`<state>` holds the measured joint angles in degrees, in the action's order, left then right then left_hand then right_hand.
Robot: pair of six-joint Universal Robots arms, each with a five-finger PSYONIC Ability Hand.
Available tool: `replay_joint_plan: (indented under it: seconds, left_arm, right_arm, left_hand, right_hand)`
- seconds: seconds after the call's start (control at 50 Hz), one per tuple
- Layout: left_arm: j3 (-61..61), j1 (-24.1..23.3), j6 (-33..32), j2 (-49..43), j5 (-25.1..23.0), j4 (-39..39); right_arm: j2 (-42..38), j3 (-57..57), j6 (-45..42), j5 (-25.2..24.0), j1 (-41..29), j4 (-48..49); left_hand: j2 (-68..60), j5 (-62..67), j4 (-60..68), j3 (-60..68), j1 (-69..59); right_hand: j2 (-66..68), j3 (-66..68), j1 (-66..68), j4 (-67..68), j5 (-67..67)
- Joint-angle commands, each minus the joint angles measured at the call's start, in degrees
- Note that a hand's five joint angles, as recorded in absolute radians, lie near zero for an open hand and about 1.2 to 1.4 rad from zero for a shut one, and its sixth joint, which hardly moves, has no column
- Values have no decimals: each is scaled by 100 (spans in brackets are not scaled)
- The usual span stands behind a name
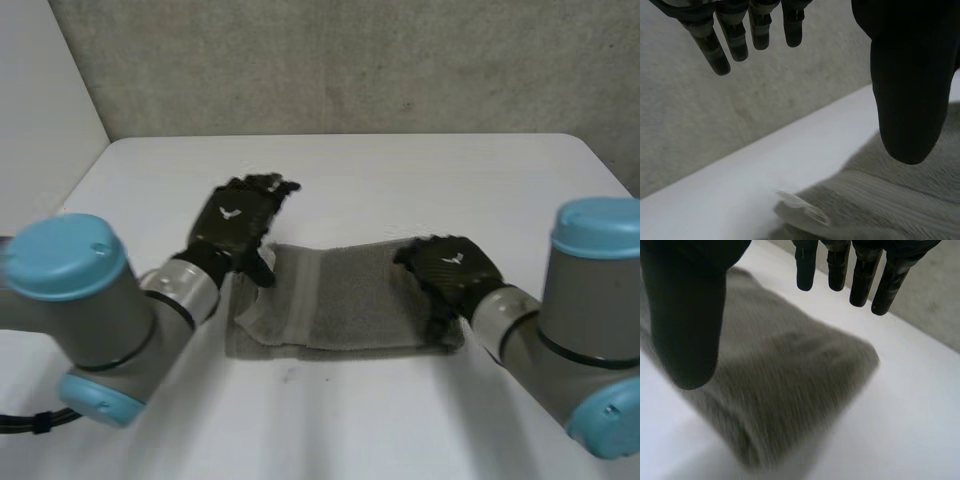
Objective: Fold the towel.
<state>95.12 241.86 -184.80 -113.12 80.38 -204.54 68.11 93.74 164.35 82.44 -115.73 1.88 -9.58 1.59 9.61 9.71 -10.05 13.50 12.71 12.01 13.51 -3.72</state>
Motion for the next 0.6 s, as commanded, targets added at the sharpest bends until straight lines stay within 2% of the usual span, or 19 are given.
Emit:
replay_joint_plan:
  seconds: [0.02, 0.06, 0.14, 0.18, 0.2, 0.22, 0.4, 0.46, 0.5, 0.56, 0.6]
  left_arm:
    - [-266, -438, -1093, -888, 672, 2]
    - [-239, -473, -1549, -1036, 1004, -7]
    - [-160, -508, -1718, -1072, 1164, -7]
    - [-90, -543, -1726, -1055, 1173, 11]
    - [-3, -578, -1726, -1011, 1173, 2]
    - [85, -613, -1726, -967, 1173, 2]
    - [525, -781, -1647, -404, 1190, 2]
    - [666, -772, -1559, -26, 1208, 2]
    - [806, -676, -1463, 341, 1225, 2]
    - [868, -596, -1427, 510, 1261, 2]
    - [956, -282, -1392, 799, 1374, 63]
  right_arm:
    - [1, 883, -105, -132, 411, 998]
    - [-183, 997, -236, -149, 437, 1235]
    - [-421, 979, -456, -44, 437, 1262]
    - [-421, 962, -745, 26, 463, 1375]
    - [-421, 962, -746, 27, 463, 1376]
    - [-395, 944, -868, 70, 507, 1472]
    - [1, 602, -1511, 246, 419, 1719]
    - [1, 303, -1775, 299, 6, 1719]
    - [-113, -100, -2028, 317, -684, 1701]
    - [-193, -277, -2179, 308, -1004, 1701]
    - [-420, -575, -2406, 229, -1485, 1710]
  left_hand:
    - [-198, -3, 195, 185, -151]
    - [-165, -37, 161, 152, -118]
    - [-131, -71, 127, 118, -84]
    - [-114, -87, 111, 101, -67]
    - [-114, -87, 111, 101, -67]
    - [-114, -87, 111, 101, -67]
    - [-64, -138, 60, 51, -17]
    - [-64, -138, 60, 51, -17]
    - [-64, -138, 60, 51, -17]
    - [-64, -138, 60, 51, -17]
    - [-47, -155, 43, 34, 0]
  right_hand:
    - [1913, 1992, 2062, 1911, -1891]
    - [2249, 2328, 2398, 2247, -2227]
    - [2989, 3068, 3138, 2988, -2967]
    - [5900, 5979, 6049, 5898, -5878]
    - [5916, 5995, 6065, 5914, -5894]
    - [6643, 6722, 6792, 6641, -6621]
    - [6650, 6729, 6799, 6649, -6628]
    - [6650, 6729, 6799, 6649, -6628]
    - [6650, 6729, 6799, 6649, -6628]
    - [6650, 6729, 6799, 6649, -6628]
    - [6650, 6729, 6799, 6649, -6628]
